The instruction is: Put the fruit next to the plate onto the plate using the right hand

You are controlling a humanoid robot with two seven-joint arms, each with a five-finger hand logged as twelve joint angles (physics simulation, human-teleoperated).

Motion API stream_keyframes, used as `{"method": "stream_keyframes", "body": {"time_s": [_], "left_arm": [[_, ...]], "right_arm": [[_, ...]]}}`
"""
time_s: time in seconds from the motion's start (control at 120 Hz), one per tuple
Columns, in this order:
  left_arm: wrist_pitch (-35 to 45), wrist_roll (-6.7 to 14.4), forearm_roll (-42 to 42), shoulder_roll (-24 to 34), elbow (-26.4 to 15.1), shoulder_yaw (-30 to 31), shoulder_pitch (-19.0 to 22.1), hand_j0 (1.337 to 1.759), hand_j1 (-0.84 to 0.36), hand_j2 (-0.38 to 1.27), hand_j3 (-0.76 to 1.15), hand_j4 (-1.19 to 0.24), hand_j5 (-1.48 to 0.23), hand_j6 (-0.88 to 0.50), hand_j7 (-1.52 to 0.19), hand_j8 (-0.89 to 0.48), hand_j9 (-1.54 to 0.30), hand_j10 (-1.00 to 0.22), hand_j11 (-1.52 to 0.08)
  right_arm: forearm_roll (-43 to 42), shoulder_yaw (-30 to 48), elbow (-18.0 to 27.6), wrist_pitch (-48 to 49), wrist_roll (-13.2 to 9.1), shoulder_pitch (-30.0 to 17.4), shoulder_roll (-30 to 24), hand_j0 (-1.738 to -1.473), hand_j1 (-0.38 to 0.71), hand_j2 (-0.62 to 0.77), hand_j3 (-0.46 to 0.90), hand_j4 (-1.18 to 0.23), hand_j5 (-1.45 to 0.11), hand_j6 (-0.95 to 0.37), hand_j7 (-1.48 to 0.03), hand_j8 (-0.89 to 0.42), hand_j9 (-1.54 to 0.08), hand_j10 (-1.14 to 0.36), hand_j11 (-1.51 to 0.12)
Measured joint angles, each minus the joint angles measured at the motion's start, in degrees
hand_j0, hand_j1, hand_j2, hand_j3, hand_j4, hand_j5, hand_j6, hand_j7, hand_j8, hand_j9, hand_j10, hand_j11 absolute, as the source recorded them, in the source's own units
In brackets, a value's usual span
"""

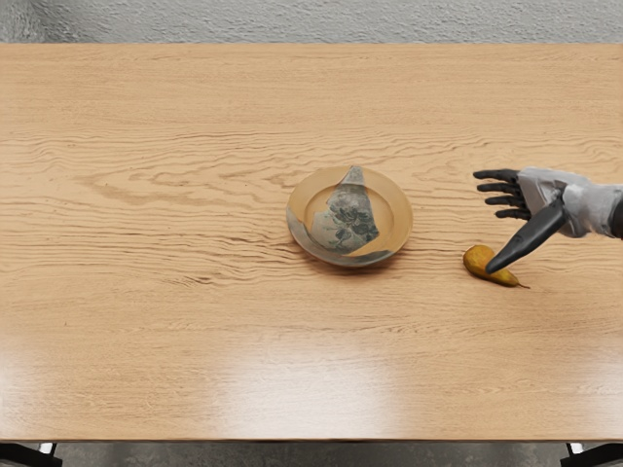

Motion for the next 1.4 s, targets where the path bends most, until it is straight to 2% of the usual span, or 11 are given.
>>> {"method": "stream_keyframes", "body": {"time_s": [0.142,0.217,0.367,0.417,0.55,0.717,0.883,1.025,1.192,1.4], "left_arm": [[0.0,0.0,0.0,0.0,0.0,0.0,0.0,1.658,0.34,0.00,0.00,0.00,-0.01,0.00,-0.01,0.00,-0.01,0.00,-0.01],[0.0,0.0,0.0,0.0,0.0,0.0,-0.1,1.658,0.34,0.00,0.00,0.00,-0.01,0.00,-0.01,0.00,-0.01,0.00,-0.01],[0.0,0.0,0.0,0.0,0.0,0.0,-0.1,1.658,0.34,0.00,0.00,0.00,-0.01,0.00,-0.01,0.00,-0.01,0.00,-0.01],[0.0,0.0,0.0,0.0,0.0,0.0,-0.1,1.658,0.34,0.00,0.00,0.00,-0.01,0.00,-0.01,0.00,-0.01,0.00,-0.01],[0.0,0.0,0.0,0.0,0.0,0.0,-0.1,1.658,0.34,0.00,0.00,0.00,-0.01,0.00,-0.01,0.00,-0.01,0.00,-0.01],[0.0,0.0,0.0,0.0,0.0,0.0,-0.1,1.658,0.34,0.00,0.00,0.00,-0.01,0.00,-0.01,0.00,-0.01,0.00,-0.01],[0.0,0.0,0.0,0.0,0.0,0.0,-0.1,1.658,0.34,0.00,0.00,0.00,-0.01,0.00,-0.01,0.00,-0.01,0.00,-0.01],[0.0,0.0,0.0,0.0,0.0,0.0,-0.1,1.658,0.34,0.00,0.00,0.00,-0.01,0.00,-0.01,0.00,-0.01,0.00,-0.01],[0.0,0.0,0.0,0.0,0.0,0.0,-0.1,1.658,0.34,0.00,0.00,0.00,-0.01,0.00,-0.01,0.00,-0.01,0.00,-0.01],[0.0,0.0,0.0,0.0,0.0,0.0,-0.1,1.658,0.34,0.00,0.00,0.00,-0.01,0.00,-0.01,0.00,-0.01,0.00,-0.01]], "right_arm": [[-9.4,-1.6,0.3,-4.1,-0.3,0.3,0.9,-1.658,-0.28,-0.01,0.00,-0.06,-0.08,-0.06,-0.08,-0.06,-0.08,-0.06,-0.08],[-13.9,-2.8,0.3,-9.4,-0.4,0.0,1.6,-1.658,-0.28,-0.01,0.00,-0.06,-0.08,-0.06,-0.08,-0.06,-0.08,-0.06,-0.08],[-23.2,-7.9,-0.2,-17.5,-0.4,0.6,7.0,-1.658,-0.30,-0.01,0.00,-0.05,-0.06,-0.05,-0.06,-0.05,-0.06,-0.05,-0.06],[-25.4,-10.3,-0.7,-18.4,-0.4,2.4,8.3,-1.658,-0.30,-0.01,0.00,-0.04,-0.06,-0.05,-0.06,-0.05,-0.06,-0.04,-0.06],[-27.8,-22.4,-2.9,-19.6,-0.4,10.9,9.9,-1.658,-0.31,-0.01,0.00,-0.04,-0.05,-0.04,-0.05,-0.04,-0.05,-0.04,-0.05],[-28.5,-27.3,-4.7,-20.0,-0.4,13.6,10.3,-1.658,-0.31,0.00,0.00,-0.04,-0.04,-0.04,-0.04,-0.04,-0.04,-0.04,-0.04],[-30.3,-28.5,-5.2,-25.1,-0.4,12.1,10.5,-1.658,-0.30,-0.01,0.00,-0.04,-0.05,-0.05,-0.05,-0.04,-0.05,-0.04,-0.05],[-33.1,-29.2,-6.2,-29.9,-0.4,10.1,13.3,-1.658,-0.29,-0.01,0.00,-0.05,-0.07,-0.06,-0.07,-0.05,-0.07,-0.05,-0.07],[-33.9,-30.0,-7.7,-31.3,-0.4,9.0,16.0,-1.658,-0.22,-0.02,0.00,-0.11,-0.14,-0.11,-0.14,-0.11,-0.14,-0.11,-0.14],[-34.0,-30.1,-8.0,-31.6,-0.4,7.3,14.9,-1.658,-0.16,-0.03,0.00,-0.16,-0.21,-0.17,-0.21,-0.17,-0.21,-0.16,-0.21]]}}
